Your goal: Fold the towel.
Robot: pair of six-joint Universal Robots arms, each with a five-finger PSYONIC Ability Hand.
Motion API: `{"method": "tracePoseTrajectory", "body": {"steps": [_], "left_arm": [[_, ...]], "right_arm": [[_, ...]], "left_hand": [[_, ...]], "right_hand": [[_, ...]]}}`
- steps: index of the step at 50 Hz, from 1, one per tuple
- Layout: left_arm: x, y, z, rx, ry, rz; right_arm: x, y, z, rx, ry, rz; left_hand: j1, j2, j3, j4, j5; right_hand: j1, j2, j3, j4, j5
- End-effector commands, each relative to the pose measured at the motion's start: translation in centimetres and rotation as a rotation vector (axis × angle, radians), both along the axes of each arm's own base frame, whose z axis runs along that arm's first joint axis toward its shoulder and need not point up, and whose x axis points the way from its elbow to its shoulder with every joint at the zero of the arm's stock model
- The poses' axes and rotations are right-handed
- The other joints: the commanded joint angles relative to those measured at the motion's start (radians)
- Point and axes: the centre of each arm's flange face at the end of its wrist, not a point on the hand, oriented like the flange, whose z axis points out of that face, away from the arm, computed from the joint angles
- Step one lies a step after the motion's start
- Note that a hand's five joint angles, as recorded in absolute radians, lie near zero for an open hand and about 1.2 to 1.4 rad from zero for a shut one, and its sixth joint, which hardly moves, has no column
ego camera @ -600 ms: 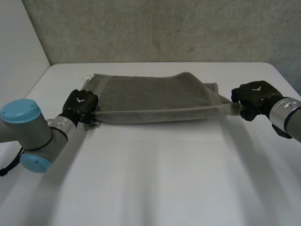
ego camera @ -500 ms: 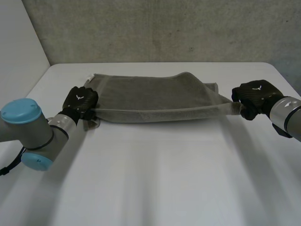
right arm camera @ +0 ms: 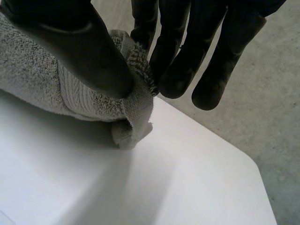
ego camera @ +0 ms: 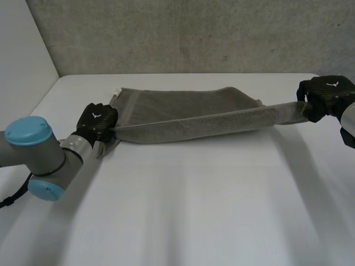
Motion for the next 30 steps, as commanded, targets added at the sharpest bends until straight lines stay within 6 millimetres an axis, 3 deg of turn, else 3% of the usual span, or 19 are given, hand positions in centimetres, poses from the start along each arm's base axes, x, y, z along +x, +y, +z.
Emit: {"method": "tracePoseTrajectory", "body": {"steps": [1,11,17,23,25,27,30], "left_arm": [[0.1,0.5,0.4,0.019,-0.001,-0.005],[0.5,2.1,0.5,0.094,-0.021,-0.015],[0.7,2.0,0.9,0.112,-0.024,-0.015],[1.9,1.8,4.1,0.095,-0.020,0.009],[2.5,1.7,5.1,0.081,-0.017,0.022],[3.5,1.8,7.6,0.040,-0.006,0.028],[4.0,2.7,9.0,0.025,-0.004,0.010]], "right_arm": [[0.0,-0.3,-1.1,0.022,0.019,0.001],[-0.3,-0.8,-1.8,0.029,0.046,-0.014],[-0.2,-0.7,-1.9,0.035,0.060,-0.009],[-0.1,-0.4,-1.0,0.025,0.084,-0.001],[-0.1,0.3,0.1,0.020,0.108,0.016],[-0.2,0.7,0.8,0.018,0.125,0.021],[-0.5,1.3,1.5,0.017,0.165,0.029]], "left_hand": [[0.166,0.121,0.128,0.117,0.165],[0.169,0.123,0.130,0.119,0.168],[0.169,0.123,0.130,0.119,0.168],[0.169,0.123,0.130,0.119,0.168],[0.169,0.123,0.130,0.119,0.168],[0.169,0.123,0.130,0.119,0.168],[0.169,0.123,0.130,0.119,0.168]], "right_hand": [[0.085,0.077,0.065,0.057,0.072],[0.085,0.077,0.065,0.057,0.072],[0.085,0.077,0.065,0.057,0.072],[0.085,0.077,0.065,0.057,0.072],[0.085,0.077,0.065,0.057,0.072],[0.085,0.077,0.065,0.057,0.072],[0.085,0.077,0.065,0.057,0.072]]}}
